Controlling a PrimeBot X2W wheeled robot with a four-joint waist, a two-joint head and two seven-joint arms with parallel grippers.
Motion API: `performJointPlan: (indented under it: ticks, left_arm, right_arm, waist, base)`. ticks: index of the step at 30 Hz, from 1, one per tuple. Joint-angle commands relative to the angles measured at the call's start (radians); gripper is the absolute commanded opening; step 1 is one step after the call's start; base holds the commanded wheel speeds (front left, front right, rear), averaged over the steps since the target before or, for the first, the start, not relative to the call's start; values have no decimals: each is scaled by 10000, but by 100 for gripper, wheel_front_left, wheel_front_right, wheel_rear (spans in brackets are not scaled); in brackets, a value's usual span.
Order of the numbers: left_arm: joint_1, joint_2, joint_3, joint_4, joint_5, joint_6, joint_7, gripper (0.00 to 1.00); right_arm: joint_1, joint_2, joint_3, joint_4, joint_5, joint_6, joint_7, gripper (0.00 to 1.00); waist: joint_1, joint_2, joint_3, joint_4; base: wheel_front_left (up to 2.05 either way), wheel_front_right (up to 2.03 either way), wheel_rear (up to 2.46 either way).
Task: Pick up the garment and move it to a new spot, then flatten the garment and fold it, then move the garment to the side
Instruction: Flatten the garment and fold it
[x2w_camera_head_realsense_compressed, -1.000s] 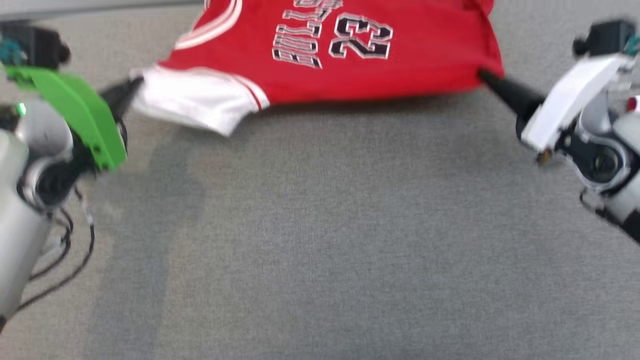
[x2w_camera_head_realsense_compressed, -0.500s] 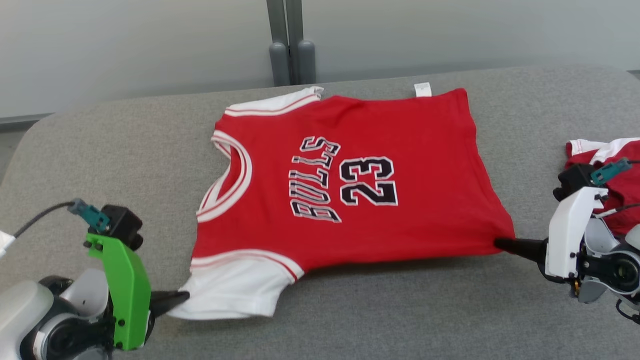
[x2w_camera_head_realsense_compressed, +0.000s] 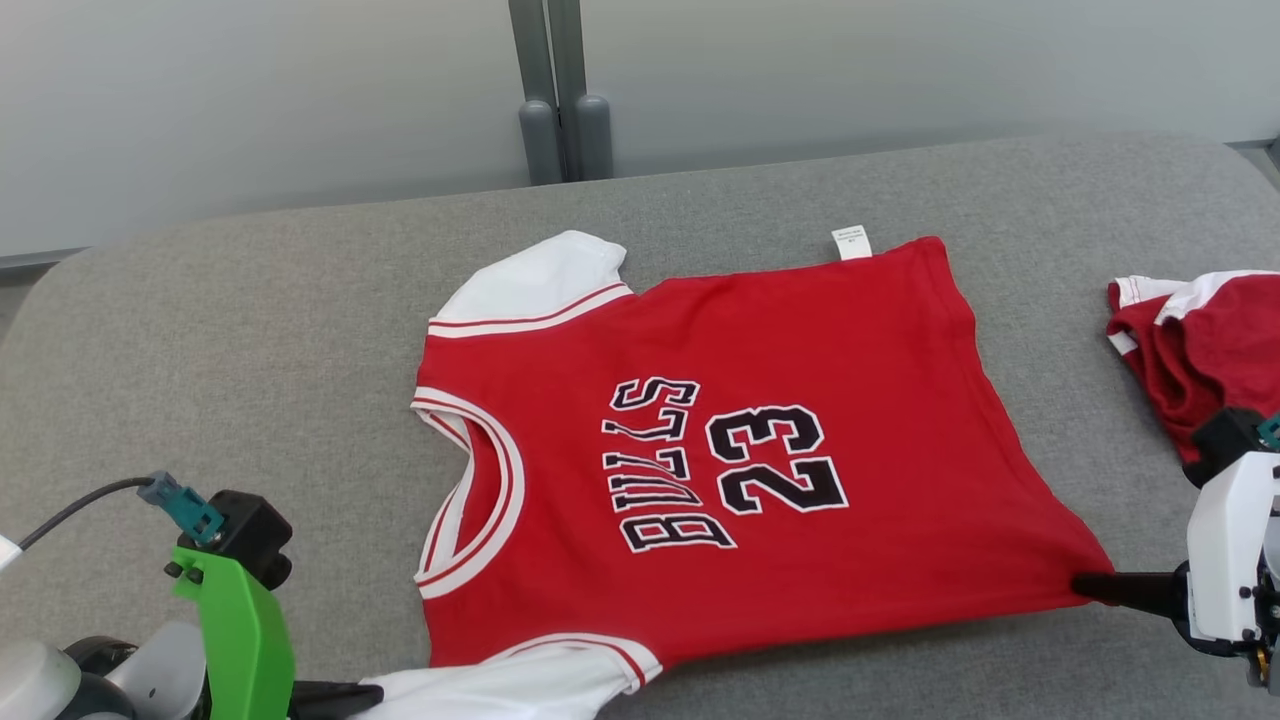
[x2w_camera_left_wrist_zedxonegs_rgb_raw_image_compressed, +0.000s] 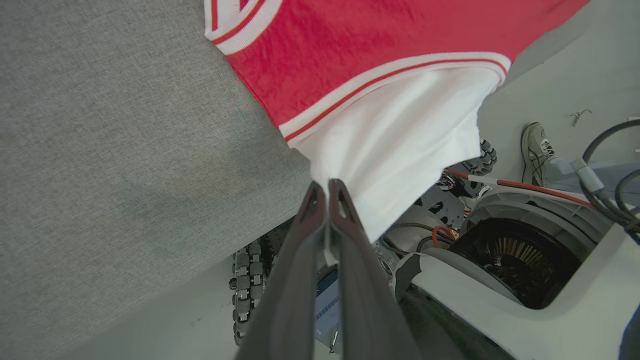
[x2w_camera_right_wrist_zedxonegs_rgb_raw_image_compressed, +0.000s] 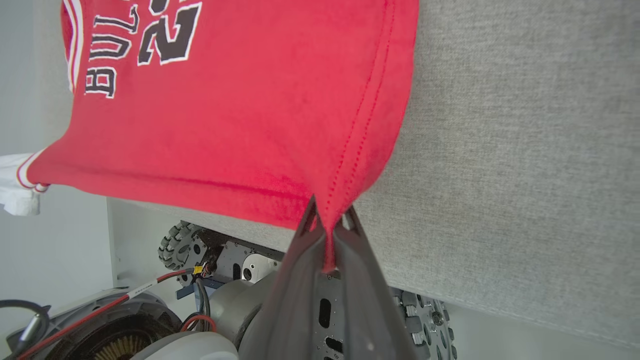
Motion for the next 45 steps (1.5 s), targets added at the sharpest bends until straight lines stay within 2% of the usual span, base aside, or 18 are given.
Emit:
performJointPlan:
  ticks: [1,6,10,14,17,23,33,34,35,36,37,38,39,40,45]
  left_arm:
    - [50,113,58,3,-84,49,75,0]
    - [-445,-58,199,170,-183,40,377,0]
    - [-1066,-433,267,679,-147,-46,744,0]
    - [-1794,-993,241,1437,2,-165,1143,0]
    - [-2317,-1621,187,2218,93,-258,1303,0]
    - [-3216,-2690,98,3709,340,-633,1338,0]
    - [-4377,-3891,111,5784,856,-1211,1021,0]
    - [-4469,-4007,135,5999,900,-1272,910,0]
    - [-4532,-4097,144,6141,906,-1315,840,0]
    - [-4581,-4214,139,6329,917,-1404,756,0]
    - [-4618,-4298,161,6478,948,-1469,649,0]
    - [-4670,-4391,194,6658,1003,-1545,502,20]
    - [-4707,-4471,215,6803,1051,-1600,365,37]
    - [-4718,-4563,233,6977,1101,-1666,213,100]
    - [-4692,-4759,304,7594,1257,-1892,-330,100]
  right_arm:
    - [-20,-79,59,-39,68,-6,-36,0]
    - [-488,67,190,-77,66,-6,103,0]
    - [-1015,353,247,146,86,-4,263,0]
    - [-1533,657,302,552,146,-4,420,0]
    - [-1872,929,333,924,286,-4,536,0]
    - [-2473,1441,402,1671,553,-2,632,0]
    - [-3319,2110,554,2592,843,-2,816,0]
    - [-3385,2174,570,2684,870,-2,814,9]
    - [-3432,2218,573,2754,907,-2,784,24]
    - [-3477,2272,576,2837,946,-2,721,49]
    - [-3513,2311,576,2906,977,-2,670,83]
    - [-3552,2355,580,2980,1025,-2,608,100]
    - [-3572,2392,586,3043,1058,-2,560,100]
    - [-3586,2429,587,3103,1114,-2,498,100]
    - [-3536,2455,490,3255,1184,-2,-134,100]
  waist:
    - [1,-1,124,-46]
    - [1,-1,457,-108]
    - [1,-1,771,-134]
    - [1,-1,1022,-146]
    - [1,-1,1131,-144]
    - [1,-1,1347,-219]
    - [1,-1,1743,-237]
    - [1,-1,1770,-233]
    - [1,-1,1787,-228]
    - [1,-1,1797,-223]
    - [1,-1,1800,-219]
    - [1,-1,1795,-212]
    - [1,-1,1784,-205]
    - [1,-1,1759,-198]
    - [1,-1,1508,-164]
  base:
    - [0,0,0]
    - [0,0,0]
    - [0,0,0]
    - [0,0,0]
    - [0,0,0]
    - [0,0,0]
    - [0,0,0]
    - [0,0,0]
    - [0,0,0]
    - [0,0,0]
    - [0,0,0]
    - [0,0,0]
    - [0,0,0]
    - [0,0,0]
    - [0,0,0]
